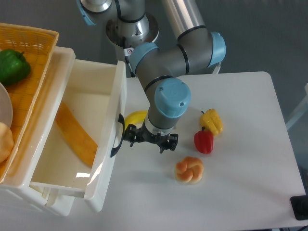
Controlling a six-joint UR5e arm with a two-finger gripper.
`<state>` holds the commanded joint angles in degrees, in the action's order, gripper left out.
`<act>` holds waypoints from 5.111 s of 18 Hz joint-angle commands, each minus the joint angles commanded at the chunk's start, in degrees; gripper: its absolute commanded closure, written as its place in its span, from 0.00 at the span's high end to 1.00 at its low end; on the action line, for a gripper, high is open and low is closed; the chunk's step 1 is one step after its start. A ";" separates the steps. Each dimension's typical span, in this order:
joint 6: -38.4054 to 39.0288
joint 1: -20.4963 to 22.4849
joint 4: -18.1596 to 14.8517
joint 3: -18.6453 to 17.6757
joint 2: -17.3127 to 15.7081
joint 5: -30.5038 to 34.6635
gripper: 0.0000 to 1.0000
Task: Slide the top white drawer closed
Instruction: 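Push the drawer front with the gripper, sliding the drawer into the unit, then press the gripper against the drawer front until fully shut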
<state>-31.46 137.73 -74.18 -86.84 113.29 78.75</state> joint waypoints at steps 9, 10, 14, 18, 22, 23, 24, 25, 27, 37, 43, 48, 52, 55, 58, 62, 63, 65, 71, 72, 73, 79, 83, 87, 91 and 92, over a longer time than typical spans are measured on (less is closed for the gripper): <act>0.00 -2.28 0.18 0.18 -0.70 -0.09 1.00; 0.00 -2.55 0.26 0.18 -0.88 -0.09 1.00; 0.00 -3.60 0.44 0.26 -1.14 0.09 1.00; -0.09 -4.48 0.70 0.79 -1.32 0.26 1.00; 0.00 -5.27 0.79 0.97 -1.06 0.18 1.00; 0.00 -5.36 0.79 0.97 -1.05 0.18 1.00; 0.00 -5.54 0.70 0.97 -1.05 0.18 1.00; 0.00 -5.71 0.70 0.97 -1.05 0.18 1.00; 0.00 -6.15 0.70 0.97 -1.14 0.18 1.00; 0.26 -7.38 0.70 0.97 -1.32 -0.09 1.00; 1.49 -8.17 0.70 0.88 -1.41 -0.09 1.00; 1.49 -8.44 0.70 0.97 -1.49 -0.26 1.00; 1.49 -8.44 0.62 0.88 -1.49 -0.62 1.00; 1.49 -8.44 0.62 0.88 -1.49 -1.23 1.00; 1.49 -8.44 0.53 0.79 -1.49 -1.32 1.00; 1.49 -8.44 0.53 0.79 -1.49 -1.41 1.00; 1.58 -8.44 0.44 0.79 -1.49 -1.41 1.00; 1.58 -8.44 0.44 0.70 -1.49 -1.67 1.00; 1.49 -8.44 0.44 0.62 -1.49 -2.19 1.00; 1.58 -8.44 0.44 0.62 -1.49 -2.20 1.00; 1.50 -8.44 0.44 0.62 -1.58 -2.20 1.00; 1.49 -8.44 0.35 0.62 -1.58 -2.99 1.00; 1.49 -8.44 0.35 0.62 -1.50 -3.34 1.00; 1.49 -8.44 0.35 0.53 -1.58 -3.52 1.00; 1.58 -8.44 0.35 0.53 -1.58 -4.13 1.00; 1.50 -8.44 0.35 0.53 -1.58 -4.13 1.00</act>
<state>-29.97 129.29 -73.83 -86.31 111.71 74.62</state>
